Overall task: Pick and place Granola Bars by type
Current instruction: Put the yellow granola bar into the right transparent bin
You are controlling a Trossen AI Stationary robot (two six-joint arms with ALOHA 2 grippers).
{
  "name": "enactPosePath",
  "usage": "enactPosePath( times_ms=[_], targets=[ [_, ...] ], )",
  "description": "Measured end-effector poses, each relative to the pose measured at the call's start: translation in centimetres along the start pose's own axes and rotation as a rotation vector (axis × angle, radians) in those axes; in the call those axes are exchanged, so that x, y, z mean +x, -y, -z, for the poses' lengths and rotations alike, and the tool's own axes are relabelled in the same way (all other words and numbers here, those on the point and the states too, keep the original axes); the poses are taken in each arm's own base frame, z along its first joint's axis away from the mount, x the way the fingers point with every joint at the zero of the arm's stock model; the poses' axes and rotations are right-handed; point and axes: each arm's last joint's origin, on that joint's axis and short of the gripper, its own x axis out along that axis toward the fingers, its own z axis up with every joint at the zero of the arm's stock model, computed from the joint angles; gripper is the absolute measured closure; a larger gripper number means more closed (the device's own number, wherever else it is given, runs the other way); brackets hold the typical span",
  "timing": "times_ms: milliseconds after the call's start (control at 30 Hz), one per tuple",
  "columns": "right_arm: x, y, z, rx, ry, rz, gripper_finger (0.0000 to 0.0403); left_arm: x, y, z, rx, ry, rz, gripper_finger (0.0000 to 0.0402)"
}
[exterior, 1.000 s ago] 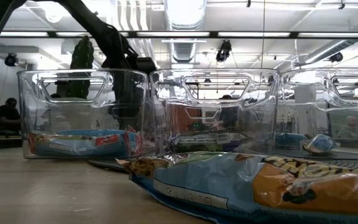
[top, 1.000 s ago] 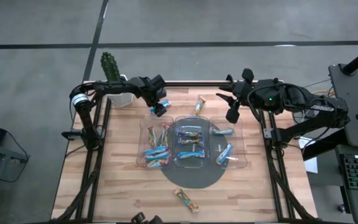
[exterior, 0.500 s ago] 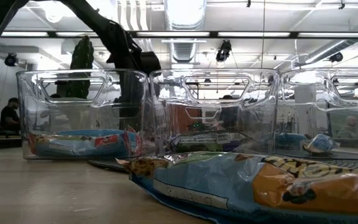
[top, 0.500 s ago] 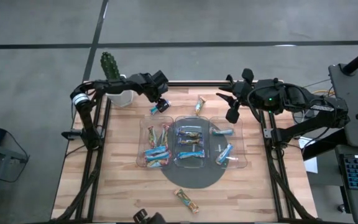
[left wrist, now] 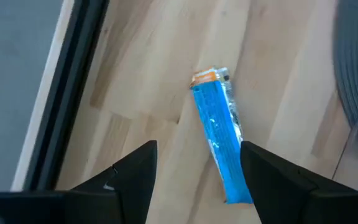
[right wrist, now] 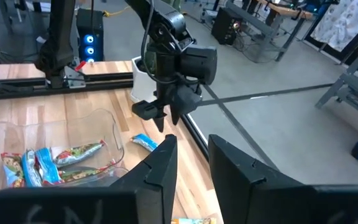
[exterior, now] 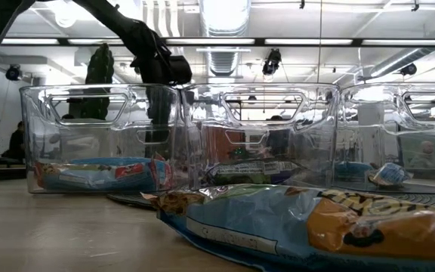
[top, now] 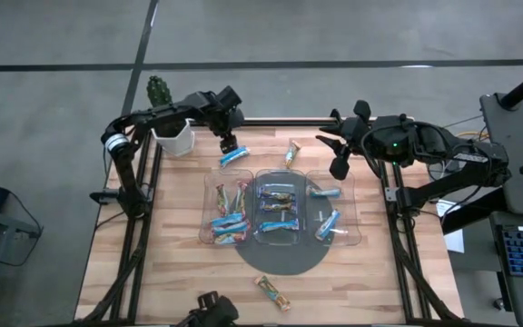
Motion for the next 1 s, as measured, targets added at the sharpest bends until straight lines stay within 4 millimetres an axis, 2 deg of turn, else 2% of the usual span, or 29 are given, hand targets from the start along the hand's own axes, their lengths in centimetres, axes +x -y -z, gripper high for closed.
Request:
enactPosePath(
  times_ms=[167,267,433,667,800,1000],
  targets=[
    [0.0,0.0,0.0,0.026,0.000,0.000,0.0326,0.2,0.1,0.4,0.182,-0.024,0.027,0.0189],
    [0.0,0.0,0.0,0.029,0.000,0.000,0.0330,0.2,0.1,0.4,0.195,-0.021,0.026,0.0189],
    [0.0,0.0,0.0,0.059,0.000,0.001,0.0328,1.1,-0.8,0.7,0.053,-0.039,0.029,0.0189],
    [0.0,0.0,0.0,0.078,0.000,0.002,0.0334,3.9,-1.3,1.1,-0.201,-0.087,0.152,0.0189],
    [0.0,0.0,0.0,0.082,0.000,0.002,0.0335,4.9,-1.1,1.1,-0.244,-0.133,0.178,0.0189],
    [0.0,0.0,0.0,0.080,0.000,0.002,0.0335,4.8,-0.6,0.6,-0.247,-0.140,0.186,0.0189]
  ],
)
